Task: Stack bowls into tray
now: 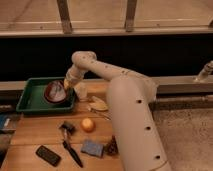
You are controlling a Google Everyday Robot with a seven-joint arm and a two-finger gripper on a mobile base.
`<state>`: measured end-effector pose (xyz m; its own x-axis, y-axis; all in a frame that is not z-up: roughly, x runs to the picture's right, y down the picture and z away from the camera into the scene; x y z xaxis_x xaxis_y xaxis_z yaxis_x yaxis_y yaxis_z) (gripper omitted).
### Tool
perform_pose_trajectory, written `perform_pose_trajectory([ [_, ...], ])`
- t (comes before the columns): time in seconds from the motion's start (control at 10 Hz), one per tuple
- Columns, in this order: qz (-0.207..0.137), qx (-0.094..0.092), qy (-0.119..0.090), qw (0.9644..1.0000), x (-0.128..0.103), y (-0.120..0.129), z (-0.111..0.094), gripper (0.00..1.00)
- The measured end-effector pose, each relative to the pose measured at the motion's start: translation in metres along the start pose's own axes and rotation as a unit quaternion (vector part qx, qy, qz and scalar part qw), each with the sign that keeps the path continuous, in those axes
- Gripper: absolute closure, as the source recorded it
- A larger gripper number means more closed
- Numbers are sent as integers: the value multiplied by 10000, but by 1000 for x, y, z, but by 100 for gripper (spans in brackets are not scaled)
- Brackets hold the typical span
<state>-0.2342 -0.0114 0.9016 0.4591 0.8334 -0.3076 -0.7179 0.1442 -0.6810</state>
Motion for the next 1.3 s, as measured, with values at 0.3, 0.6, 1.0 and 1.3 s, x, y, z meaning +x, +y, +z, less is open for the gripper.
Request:
perform_pose_trajectory([
  [0.3,83,39,-93,9999,-9,-10,-3,100],
  [0.6,170,109,-321,9993,-21,-20,-12,100],
  [1.0,443,177,-605,9970,-24,-27,-11,100],
  [1.3,589,187,-691,9957,-31,-36,-12,96],
])
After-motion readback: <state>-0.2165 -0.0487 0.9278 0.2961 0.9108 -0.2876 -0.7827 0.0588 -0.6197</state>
